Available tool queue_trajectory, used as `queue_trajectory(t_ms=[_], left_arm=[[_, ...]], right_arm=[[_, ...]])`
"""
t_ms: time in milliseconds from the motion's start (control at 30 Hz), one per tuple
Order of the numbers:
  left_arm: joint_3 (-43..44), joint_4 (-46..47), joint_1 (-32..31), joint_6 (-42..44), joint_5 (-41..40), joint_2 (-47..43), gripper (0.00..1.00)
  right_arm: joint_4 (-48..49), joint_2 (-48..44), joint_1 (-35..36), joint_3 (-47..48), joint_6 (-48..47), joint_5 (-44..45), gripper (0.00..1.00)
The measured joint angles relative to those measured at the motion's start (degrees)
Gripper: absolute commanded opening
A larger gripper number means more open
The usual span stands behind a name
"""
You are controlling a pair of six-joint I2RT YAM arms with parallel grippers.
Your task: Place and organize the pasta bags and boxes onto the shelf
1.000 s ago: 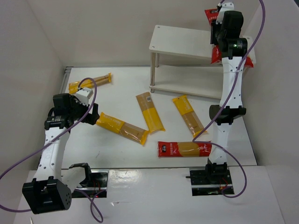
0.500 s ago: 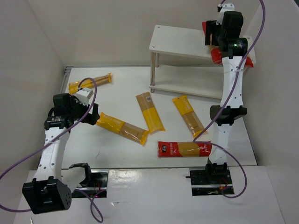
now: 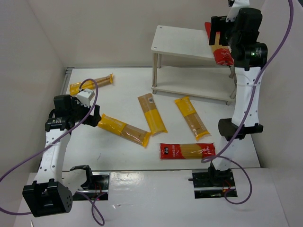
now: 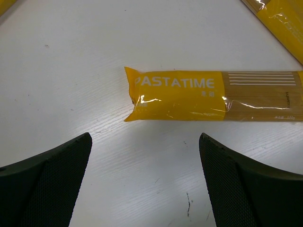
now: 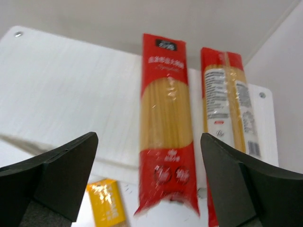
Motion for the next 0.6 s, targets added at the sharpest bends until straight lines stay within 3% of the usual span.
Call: queue_trajectory(t_ms=[100, 367, 600], left_arm=[[0.0, 0.0, 0.0, 0.0, 0.1, -0.2, 0.99], [0.0, -0.1, 0.0, -0.5, -0.3, -3.3, 0.99], [0.0, -0.2, 0.1, -2.3, -2.9, -3.6, 0.99]], right_arm=[[0.7, -7.0, 1.6, -8.0, 0.5, -0.8, 1.0], [12.8, -36.7, 9.9, -54.4, 2.8, 2.6, 1.0], [21.4, -57.2, 2.5, -89.4, 4.2, 1.2, 1.0]])
